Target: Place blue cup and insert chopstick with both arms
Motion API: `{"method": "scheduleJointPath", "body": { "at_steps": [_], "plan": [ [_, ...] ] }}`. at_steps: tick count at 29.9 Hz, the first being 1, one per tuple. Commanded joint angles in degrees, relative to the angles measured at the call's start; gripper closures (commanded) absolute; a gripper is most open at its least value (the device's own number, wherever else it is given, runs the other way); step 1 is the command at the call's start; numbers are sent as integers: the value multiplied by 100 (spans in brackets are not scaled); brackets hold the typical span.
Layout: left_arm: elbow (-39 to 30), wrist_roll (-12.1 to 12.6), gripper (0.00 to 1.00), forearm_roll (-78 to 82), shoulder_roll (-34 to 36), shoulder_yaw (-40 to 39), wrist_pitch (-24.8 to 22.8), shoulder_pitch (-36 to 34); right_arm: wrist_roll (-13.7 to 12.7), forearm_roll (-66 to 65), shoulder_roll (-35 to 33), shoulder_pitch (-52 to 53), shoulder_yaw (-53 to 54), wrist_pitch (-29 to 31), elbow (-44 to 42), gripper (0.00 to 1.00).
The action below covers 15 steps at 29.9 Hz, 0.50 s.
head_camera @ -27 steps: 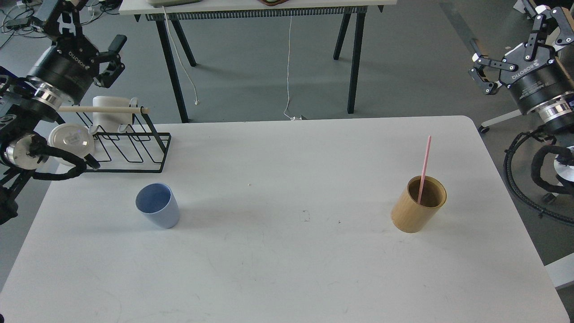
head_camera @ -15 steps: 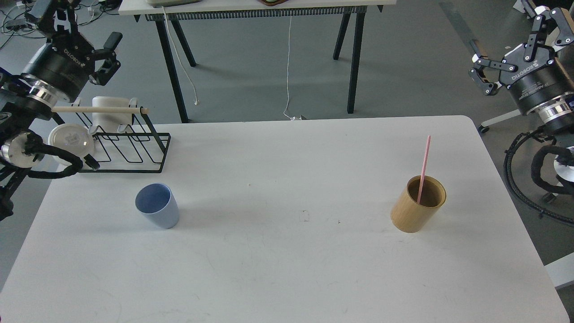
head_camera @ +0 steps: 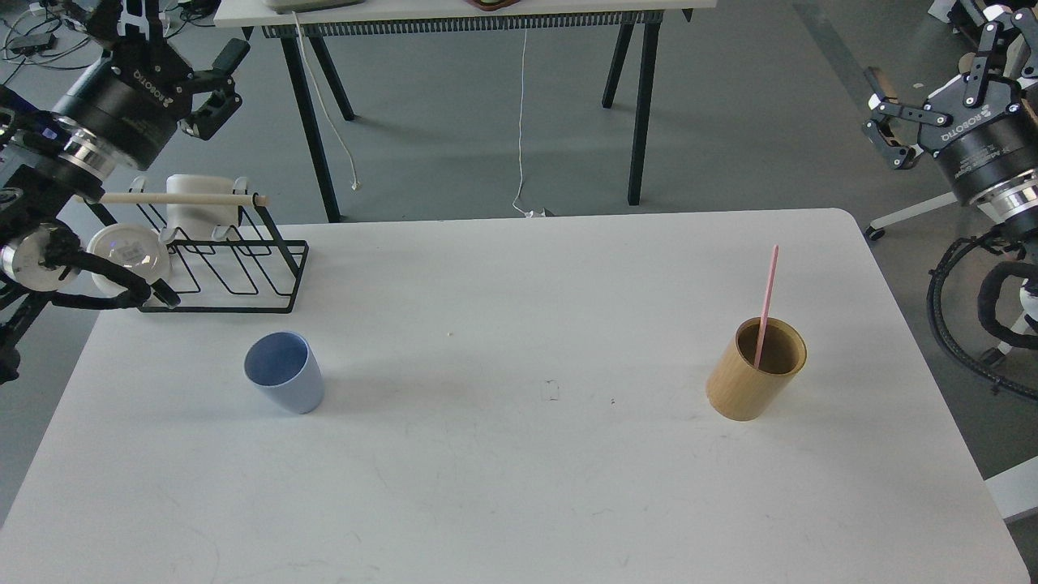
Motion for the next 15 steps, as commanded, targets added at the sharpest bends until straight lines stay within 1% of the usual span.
{"method": "scheduleJointPath", "body": {
  "at_steps": [1,5,8,12,15],
  "plan": [
    [-475,0,0,656,418,70,14,10,0,-97,-216,-34,-15,0,10,2],
    [-1213,0,0,1992,1121,298,58,10,0,-97,-392,-52,-15,0,-16,2],
    [-1679,0,0,2608,1666,605,110,1,0,-97,-436,-70,-15,0,-34,2],
    [-2075,0,0,3687,2220,904,128,-8,0,-97,-480,-96,-6,0,-60,2],
    [-2129,0,0,4708,2467,1159,180,10,0,-97,-489,-105,-15,0,-60,2]
  ]
}}
